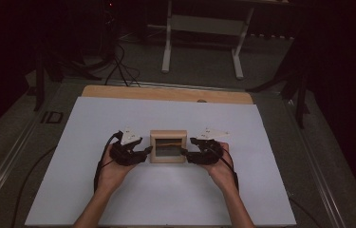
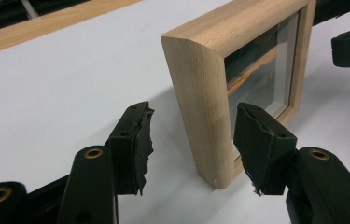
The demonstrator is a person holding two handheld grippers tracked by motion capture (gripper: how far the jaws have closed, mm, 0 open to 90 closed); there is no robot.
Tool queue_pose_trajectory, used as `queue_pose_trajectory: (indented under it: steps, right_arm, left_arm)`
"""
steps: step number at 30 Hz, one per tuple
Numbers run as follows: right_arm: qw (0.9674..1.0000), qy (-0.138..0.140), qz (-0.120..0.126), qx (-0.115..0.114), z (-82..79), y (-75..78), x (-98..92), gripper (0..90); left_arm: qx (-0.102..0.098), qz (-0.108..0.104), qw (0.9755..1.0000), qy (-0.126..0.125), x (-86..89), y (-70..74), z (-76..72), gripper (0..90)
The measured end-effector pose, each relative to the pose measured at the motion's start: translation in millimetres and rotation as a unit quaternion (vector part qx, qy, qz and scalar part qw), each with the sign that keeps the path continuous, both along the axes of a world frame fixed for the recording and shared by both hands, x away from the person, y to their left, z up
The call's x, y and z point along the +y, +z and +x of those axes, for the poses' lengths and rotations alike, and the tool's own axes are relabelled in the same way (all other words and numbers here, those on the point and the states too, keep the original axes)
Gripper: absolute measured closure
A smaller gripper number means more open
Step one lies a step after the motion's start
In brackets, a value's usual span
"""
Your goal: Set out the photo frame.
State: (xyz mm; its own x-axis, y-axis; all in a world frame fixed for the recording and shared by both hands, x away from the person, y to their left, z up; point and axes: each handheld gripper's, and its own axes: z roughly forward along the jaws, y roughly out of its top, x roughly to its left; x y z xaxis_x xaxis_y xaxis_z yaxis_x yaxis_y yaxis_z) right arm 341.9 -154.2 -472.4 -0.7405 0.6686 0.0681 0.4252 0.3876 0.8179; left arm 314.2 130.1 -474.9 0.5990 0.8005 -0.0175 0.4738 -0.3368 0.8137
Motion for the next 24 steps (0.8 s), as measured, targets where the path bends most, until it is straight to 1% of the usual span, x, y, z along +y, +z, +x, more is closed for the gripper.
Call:
queue_pose_trajectory:
  steps: [5,6,10,11,14,16,20,24]
  right_arm:
    - [1.0000,-0.001,-0.001,-0.007,-7.9,0.6,-4.8,37.7]
    - [1.0000,-0.001,-0.002,-0.007,-9.3,0.4,-6.2,37.8]
    - [1.0000,-0.002,-0.005,-0.008,-12.9,-0.9,-10.8,38.8]
    - [0.9999,-0.003,-0.006,-0.008,-15.5,-1.4,-15.0,39.2]
    - [0.9999,-0.006,0.008,-0.002,-18.7,-1.9,-24.0,39.4]
    - [0.9999,-0.012,0.010,-0.002,-20.3,-2.2,-29.5,39.4]
    - [0.9998,-0.020,0.006,0.000,-24.7,-4.3,-40.6,39.4]
    - [0.9997,-0.024,-0.001,0.000,-29.4,-7.5,-48.7,39.2]
  left_arm:
    - [-0.008,-0.007,0.9999,-0.002,5.3,4.4,-6.0,47.4]
    - [-0.009,-0.005,0.9999,-0.004,6.2,5.1,-7.0,47.5]
    - [-0.009,-0.009,0.9999,-0.007,9.0,6.6,-10.8,47.9]
    - [-0.010,-0.009,0.9999,-0.007,12.0,7.3,-13.3,47.9]
    - [-0.011,-0.010,0.9999,-0.006,16.8,7.5,-17.1,47.9]
    - [-0.012,-0.007,0.9999,-0.006,20.2,7.3,-19.6,48.0]
    - [-0.012,-0.008,0.9999,-0.003,24.6,6.1,-23.2,47.9]
    - [-0.009,-0.004,0.9999,0.000,31.5,3.0,-28.7,48.0]
